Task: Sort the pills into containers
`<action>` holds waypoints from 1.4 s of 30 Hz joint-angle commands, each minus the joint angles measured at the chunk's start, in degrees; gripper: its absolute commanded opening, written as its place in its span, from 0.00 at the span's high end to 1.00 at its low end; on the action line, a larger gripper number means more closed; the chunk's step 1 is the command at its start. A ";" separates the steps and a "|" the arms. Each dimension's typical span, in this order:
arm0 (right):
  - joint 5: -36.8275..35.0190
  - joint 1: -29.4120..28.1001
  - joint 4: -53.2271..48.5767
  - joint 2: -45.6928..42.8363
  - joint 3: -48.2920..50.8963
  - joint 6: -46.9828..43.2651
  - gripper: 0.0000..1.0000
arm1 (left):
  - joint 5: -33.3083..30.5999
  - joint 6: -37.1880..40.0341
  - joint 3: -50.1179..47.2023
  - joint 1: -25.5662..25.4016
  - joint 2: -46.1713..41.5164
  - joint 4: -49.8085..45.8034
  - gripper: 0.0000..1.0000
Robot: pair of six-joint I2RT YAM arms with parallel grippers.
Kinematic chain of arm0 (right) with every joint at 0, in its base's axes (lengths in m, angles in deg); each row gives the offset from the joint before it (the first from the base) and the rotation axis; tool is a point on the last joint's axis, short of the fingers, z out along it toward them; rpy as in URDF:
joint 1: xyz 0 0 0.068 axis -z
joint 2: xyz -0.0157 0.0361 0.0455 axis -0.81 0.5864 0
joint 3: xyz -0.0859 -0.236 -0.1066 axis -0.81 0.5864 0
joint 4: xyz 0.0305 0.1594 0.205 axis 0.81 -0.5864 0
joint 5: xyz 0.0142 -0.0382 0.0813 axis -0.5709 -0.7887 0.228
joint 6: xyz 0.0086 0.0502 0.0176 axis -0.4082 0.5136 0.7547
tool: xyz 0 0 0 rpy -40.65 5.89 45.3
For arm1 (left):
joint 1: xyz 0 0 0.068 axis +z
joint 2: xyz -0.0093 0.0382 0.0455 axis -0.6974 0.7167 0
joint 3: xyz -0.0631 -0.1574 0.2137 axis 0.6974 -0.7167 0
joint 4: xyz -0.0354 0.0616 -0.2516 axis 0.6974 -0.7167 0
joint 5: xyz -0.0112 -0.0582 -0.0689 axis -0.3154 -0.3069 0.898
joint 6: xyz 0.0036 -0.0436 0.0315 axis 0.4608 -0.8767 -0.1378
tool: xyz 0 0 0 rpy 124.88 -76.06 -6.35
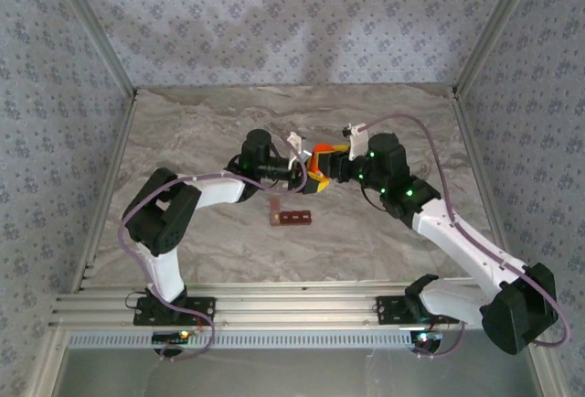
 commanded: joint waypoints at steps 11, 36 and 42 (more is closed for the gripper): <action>4.56 3.63 -6.90 -8.26 -2.00 -5.40 0.23 | 0.98 0.80 0.73 -0.55 -2.29 5.04 1.00; 20.15 7.76 -7.26 4.02 -7.12 -11.41 0.22 | 2.44 1.61 1.73 -1.08 -2.13 3.14 1.00; 19.89 7.52 -7.83 5.13 -7.70 -11.73 0.30 | 2.57 1.61 1.69 -1.21 -2.30 3.32 1.00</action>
